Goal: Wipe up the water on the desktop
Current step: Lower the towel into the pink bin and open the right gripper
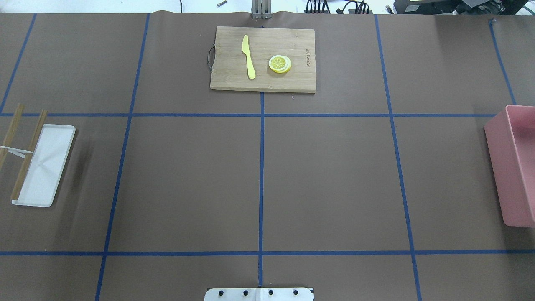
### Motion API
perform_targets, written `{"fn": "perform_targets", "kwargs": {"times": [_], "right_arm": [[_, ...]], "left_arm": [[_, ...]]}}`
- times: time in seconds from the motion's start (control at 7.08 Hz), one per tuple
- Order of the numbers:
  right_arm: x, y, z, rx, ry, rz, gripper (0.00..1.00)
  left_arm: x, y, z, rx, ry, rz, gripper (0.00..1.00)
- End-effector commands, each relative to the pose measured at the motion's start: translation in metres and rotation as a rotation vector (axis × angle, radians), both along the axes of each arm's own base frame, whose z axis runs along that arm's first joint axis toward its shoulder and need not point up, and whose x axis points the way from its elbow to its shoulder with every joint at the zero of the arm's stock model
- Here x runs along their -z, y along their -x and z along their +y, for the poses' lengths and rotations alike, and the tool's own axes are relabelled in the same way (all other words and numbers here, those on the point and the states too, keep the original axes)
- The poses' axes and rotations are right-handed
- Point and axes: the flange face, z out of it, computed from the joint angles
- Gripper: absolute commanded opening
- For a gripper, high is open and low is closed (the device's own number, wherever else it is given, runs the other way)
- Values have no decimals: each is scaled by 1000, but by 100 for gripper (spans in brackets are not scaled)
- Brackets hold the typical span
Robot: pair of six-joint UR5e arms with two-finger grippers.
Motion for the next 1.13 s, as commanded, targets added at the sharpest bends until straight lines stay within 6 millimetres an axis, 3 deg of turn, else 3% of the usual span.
{"fn": "perform_targets", "kwargs": {"times": [0.0, 0.28, 0.56, 0.99], "right_arm": [[5, 7, -2, -63, 20, -27, 0], [9, 25, -12, -78, 49, -29, 0], [16, 58, -28, -122, 57, -37, 0], [0, 78, -30, -62, 82, -29, 0]], "left_arm": [[-1, -1, 1, -1, 2, 2, 98], [-2, -1, 4, -1, 5, 3, 98], [0, -1, 4, -1, 2, 3, 98], [0, -1, 7, -1, 2, 3, 98]]}}
